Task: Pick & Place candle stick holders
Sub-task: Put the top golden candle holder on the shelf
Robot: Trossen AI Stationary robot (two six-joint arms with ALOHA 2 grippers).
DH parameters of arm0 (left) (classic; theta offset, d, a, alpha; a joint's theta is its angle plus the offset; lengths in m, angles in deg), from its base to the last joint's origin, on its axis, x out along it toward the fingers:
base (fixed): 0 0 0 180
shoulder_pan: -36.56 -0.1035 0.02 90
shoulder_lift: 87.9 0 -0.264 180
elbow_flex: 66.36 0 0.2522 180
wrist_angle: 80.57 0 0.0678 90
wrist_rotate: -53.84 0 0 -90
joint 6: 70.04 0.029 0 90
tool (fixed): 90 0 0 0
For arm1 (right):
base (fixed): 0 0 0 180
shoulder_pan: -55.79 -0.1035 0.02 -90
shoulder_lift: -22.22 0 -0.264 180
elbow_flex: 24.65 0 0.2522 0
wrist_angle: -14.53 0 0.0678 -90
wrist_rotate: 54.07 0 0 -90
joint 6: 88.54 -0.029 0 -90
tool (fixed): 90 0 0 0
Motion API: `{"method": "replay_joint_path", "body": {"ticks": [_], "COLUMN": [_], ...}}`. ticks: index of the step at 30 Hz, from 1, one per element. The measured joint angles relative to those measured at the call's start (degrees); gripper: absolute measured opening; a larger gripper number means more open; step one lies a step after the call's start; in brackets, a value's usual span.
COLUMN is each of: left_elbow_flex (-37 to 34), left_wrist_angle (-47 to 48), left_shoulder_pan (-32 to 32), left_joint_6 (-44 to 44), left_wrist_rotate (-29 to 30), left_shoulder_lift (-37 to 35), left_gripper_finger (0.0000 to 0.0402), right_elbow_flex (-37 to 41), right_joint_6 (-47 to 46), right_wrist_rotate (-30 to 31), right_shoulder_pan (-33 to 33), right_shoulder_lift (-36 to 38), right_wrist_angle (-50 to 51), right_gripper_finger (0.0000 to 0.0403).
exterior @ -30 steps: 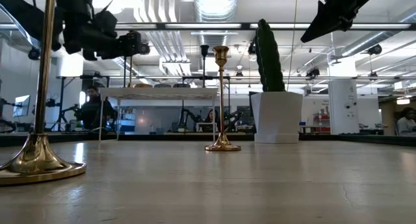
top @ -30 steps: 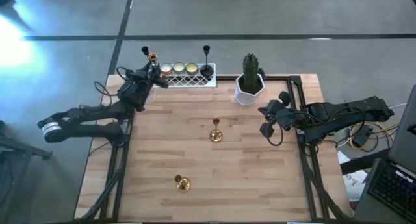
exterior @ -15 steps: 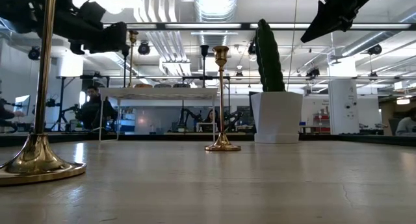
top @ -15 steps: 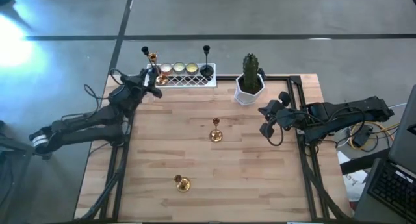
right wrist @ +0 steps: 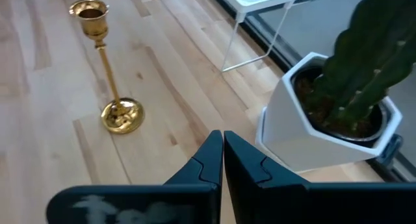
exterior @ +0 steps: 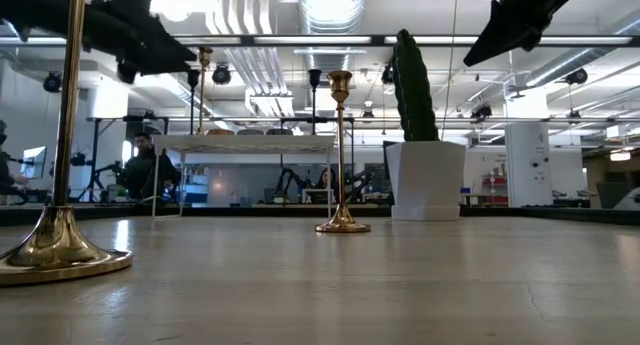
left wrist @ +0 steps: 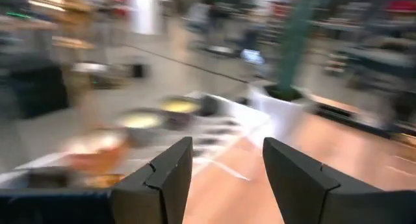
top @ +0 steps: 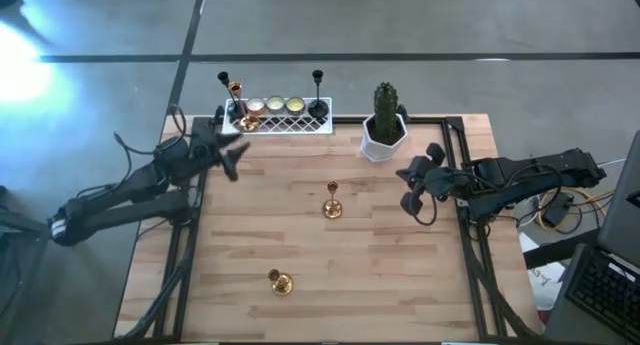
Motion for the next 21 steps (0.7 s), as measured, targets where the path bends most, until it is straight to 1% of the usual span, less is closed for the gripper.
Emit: {"method": "replay_joint_path", "body": {"ticks": [5,7,8,11,14,18,21], "left_elbow_flex": [-0.02,-0.97,-1.55,-3.44,-5.08,-6.48,-5.87], "left_wrist_angle": [2.34,2.45,2.57,2.36,1.02,-4.91,-11.63], "left_shoulder_pan": [0.02,0.01,0.02,0.33,0.44,1.48,2.78], "left_joint_6": [0.10,0.98,1.65,2.10,1.99,2.07,3.43], "left_wrist_rotate": [-20.69,-26.88,-28.62,-30.35,-30.76,-33.18,-35.88], "left_shoulder_lift": [0.48,1.54,2.37,5.99,10.49,17.22,21.72], "left_gripper_finger": [0.0193,0.0193,0.0193,0.0193,0.0193,0.0193,0.0193], "right_elbow_flex": [0.00,0.00,0.00,0.00,0.00,0.00,-0.02], "right_joint_6": [-0.01,-0.01,-0.01,0.01,0.01,0.01,0.17], "right_wrist_rotate": [-1.23,-1.23,-1.22,-1.22,-1.20,-1.15,-0.98], "right_shoulder_pan": [0.00,0.00,0.00,0.00,0.00,0.00,-0.02], "right_shoulder_lift": [-0.07,-0.07,-0.07,-0.07,-0.07,-0.07,-0.04], "right_wrist_angle": [-0.03,-0.07,-0.07,-0.21,-0.31,-0.74,-1.74], "right_gripper_finger": [0.0008,0.0008,0.0008,0.0008,0.0008,0.0008,0.0008]}}
